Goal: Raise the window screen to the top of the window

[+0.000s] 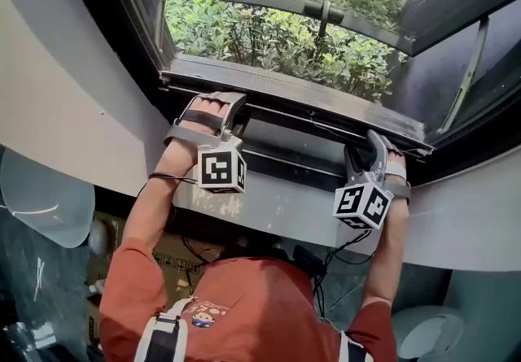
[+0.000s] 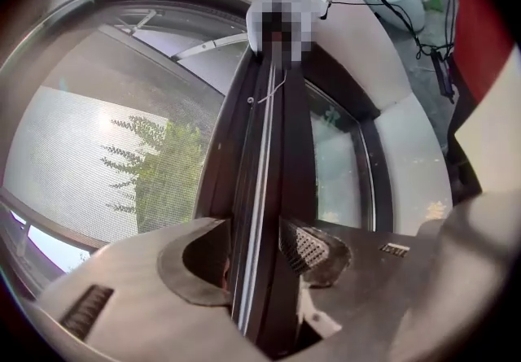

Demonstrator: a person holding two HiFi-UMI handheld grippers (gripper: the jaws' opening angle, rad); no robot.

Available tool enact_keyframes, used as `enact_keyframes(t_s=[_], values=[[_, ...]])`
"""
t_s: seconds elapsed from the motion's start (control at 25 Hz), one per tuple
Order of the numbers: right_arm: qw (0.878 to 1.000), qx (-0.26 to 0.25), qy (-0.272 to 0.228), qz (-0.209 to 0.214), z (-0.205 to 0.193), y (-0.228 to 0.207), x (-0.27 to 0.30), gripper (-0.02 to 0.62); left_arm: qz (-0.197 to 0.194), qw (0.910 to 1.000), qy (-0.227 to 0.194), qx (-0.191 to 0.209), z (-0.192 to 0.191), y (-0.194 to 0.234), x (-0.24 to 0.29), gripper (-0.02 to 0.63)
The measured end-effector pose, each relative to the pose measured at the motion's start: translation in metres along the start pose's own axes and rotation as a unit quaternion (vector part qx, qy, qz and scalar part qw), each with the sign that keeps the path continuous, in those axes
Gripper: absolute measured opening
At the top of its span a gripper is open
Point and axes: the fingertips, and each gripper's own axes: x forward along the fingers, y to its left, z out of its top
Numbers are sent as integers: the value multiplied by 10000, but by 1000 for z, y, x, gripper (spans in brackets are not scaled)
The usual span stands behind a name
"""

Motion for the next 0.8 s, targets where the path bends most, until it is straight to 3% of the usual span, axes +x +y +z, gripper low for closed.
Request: enact_keyframes(t_s=[0.4, 0.52, 0.72, 0.8], values=[[9998, -58, -185, -71, 9, -25, -6, 235, 87, 10000, -38, 7, 3, 23, -6, 193], [9994, -59, -256, -217, 12, -35, -9, 201, 92, 9999, -79, -64, 6, 31, -9, 186], [9975, -107, -358, -597, 18, -57, -14, 107, 707, 9975, -67, -34, 7, 57, -13, 56], [9965, -164, -346, -747, 18, -62, -14, 56, 855, 9963, -30, 35, 8, 60, -13, 51]])
